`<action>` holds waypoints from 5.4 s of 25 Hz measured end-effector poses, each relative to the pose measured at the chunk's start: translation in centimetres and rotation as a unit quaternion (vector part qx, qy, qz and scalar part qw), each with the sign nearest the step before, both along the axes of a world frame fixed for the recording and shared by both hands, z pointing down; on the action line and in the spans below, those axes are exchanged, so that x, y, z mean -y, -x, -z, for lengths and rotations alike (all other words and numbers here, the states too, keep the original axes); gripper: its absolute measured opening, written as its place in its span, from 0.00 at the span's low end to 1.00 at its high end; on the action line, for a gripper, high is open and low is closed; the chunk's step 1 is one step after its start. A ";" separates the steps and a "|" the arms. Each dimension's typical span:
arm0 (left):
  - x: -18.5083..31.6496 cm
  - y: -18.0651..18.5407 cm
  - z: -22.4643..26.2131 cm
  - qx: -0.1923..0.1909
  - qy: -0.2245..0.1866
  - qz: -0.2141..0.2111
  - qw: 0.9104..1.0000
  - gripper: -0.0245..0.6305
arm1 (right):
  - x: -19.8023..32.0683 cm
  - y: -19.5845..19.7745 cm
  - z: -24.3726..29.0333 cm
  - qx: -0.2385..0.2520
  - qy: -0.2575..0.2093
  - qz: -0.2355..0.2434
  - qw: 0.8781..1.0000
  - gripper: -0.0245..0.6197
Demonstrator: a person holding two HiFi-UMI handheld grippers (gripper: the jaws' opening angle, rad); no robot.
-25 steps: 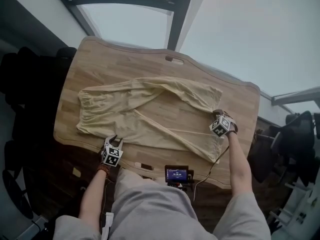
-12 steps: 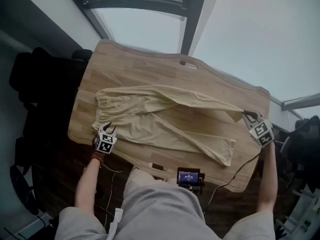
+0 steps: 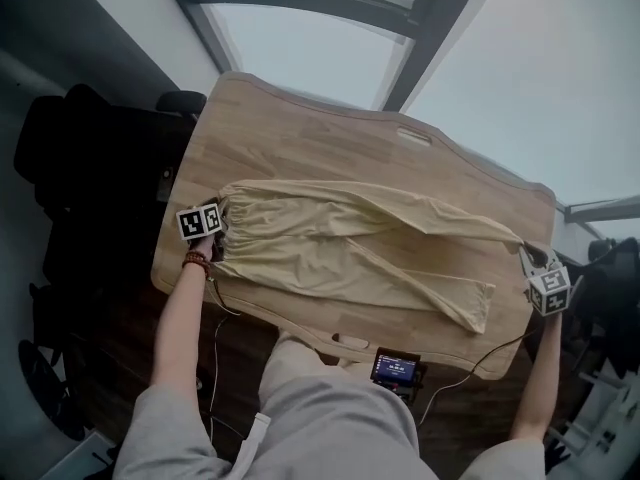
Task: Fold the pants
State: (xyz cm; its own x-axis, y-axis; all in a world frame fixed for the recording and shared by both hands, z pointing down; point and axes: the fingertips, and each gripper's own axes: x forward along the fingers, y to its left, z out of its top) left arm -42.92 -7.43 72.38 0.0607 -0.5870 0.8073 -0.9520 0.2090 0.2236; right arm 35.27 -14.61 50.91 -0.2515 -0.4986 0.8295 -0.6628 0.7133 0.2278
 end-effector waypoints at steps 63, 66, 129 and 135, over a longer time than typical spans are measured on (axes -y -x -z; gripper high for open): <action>-15.6 -23.1 0.9 -0.030 -0.018 -0.100 0.994 0.29 | -18.3 -11.8 -23.4 0.043 0.191 -0.083 0.977 0.09; -16.0 -23.8 -0.5 -0.025 0.008 -0.104 0.994 0.29 | -16.9 -11.9 -18.9 0.073 0.147 -0.049 0.985 0.09; -17.9 0.1 -1.7 -0.086 -0.013 -0.029 0.996 0.42 | -16.0 39.6 -18.2 0.176 0.176 -0.159 0.955 0.11; -16.7 0.6 -1.5 -0.124 -0.010 -0.043 0.991 0.45 | -18.2 44.2 -16.8 0.172 0.162 -0.025 0.971 0.34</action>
